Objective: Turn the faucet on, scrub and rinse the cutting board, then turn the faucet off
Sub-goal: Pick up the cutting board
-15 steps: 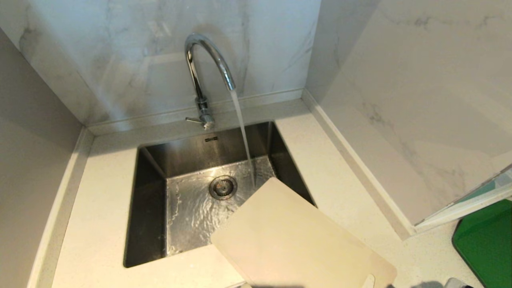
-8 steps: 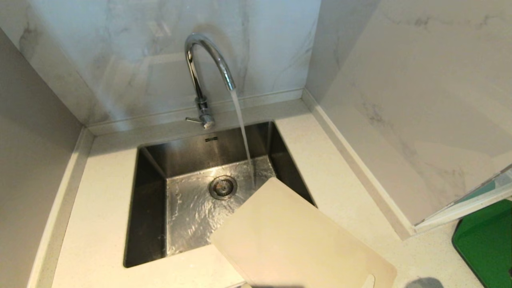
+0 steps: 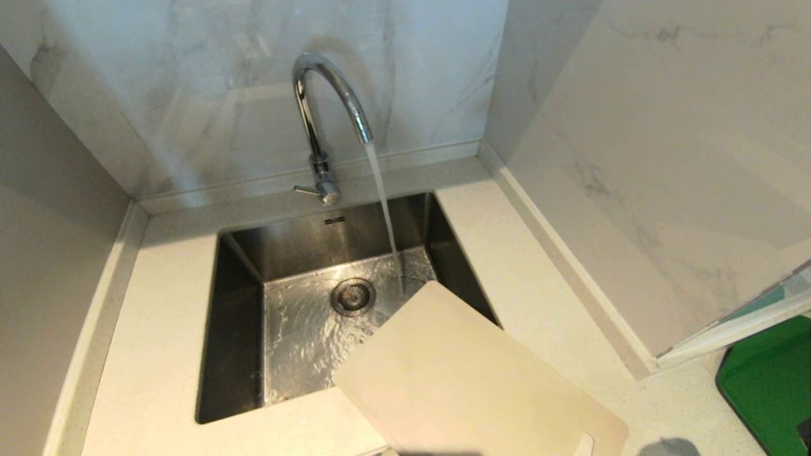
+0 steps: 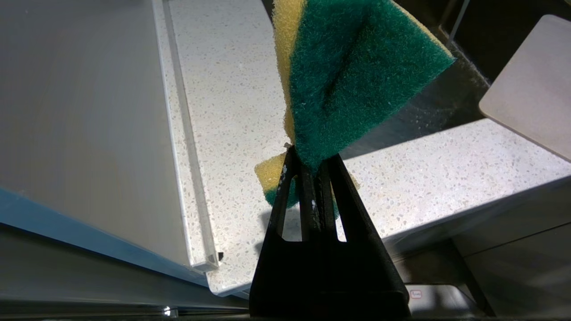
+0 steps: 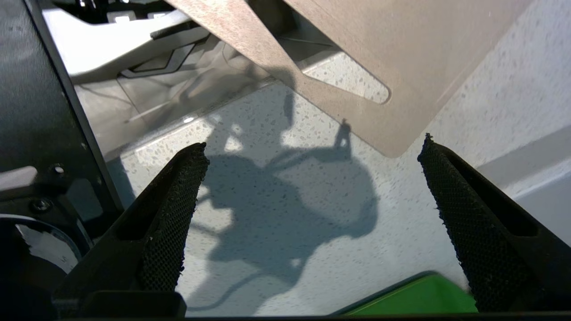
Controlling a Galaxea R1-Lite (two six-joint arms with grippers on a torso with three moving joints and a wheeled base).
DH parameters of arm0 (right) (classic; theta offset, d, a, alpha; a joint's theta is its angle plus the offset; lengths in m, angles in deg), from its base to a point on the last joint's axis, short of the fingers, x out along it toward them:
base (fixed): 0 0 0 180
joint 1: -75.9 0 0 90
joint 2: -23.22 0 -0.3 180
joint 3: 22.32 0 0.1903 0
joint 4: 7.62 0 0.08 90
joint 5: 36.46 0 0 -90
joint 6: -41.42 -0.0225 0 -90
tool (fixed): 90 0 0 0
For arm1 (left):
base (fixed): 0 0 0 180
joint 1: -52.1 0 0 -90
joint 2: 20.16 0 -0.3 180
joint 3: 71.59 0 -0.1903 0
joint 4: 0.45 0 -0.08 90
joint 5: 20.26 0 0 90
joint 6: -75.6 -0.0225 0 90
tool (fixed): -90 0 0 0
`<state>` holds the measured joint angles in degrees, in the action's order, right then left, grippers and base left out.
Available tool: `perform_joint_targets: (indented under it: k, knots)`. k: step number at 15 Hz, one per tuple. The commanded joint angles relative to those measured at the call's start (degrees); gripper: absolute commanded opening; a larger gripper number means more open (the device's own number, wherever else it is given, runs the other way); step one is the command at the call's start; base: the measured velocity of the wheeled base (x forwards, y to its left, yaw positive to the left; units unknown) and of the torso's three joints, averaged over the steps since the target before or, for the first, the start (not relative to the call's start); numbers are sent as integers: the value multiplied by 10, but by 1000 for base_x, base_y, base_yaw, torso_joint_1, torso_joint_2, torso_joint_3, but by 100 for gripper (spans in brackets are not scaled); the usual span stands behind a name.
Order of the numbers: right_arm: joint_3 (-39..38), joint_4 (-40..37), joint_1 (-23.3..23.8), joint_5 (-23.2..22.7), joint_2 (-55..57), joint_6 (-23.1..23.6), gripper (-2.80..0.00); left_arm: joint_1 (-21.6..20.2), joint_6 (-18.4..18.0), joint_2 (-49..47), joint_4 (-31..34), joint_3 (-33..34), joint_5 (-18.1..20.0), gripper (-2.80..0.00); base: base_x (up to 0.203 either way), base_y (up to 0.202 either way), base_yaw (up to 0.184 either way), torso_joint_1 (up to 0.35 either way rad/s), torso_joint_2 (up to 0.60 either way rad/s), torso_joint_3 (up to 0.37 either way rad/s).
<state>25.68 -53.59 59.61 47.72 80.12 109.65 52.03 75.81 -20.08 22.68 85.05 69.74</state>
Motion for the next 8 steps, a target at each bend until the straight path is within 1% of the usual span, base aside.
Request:
perform_joint_targets:
  k: [1, 6, 8]
  knots:
    - [0, -2, -14, 0, -1, 28, 0, 0, 0, -1, 0, 1, 0, -280, 0, 0, 0, 0, 0, 0]
    - [11, -2, -15, 11, 11, 125, 0, 0, 0, -1, 0, 1, 0, -280, 0, 0, 0, 0, 0, 0]
    - [6, -3, -16, 11, 23, 149, 0, 0, 0, -1, 0, 1, 0, -280, 0, 0, 0, 0, 0, 0]
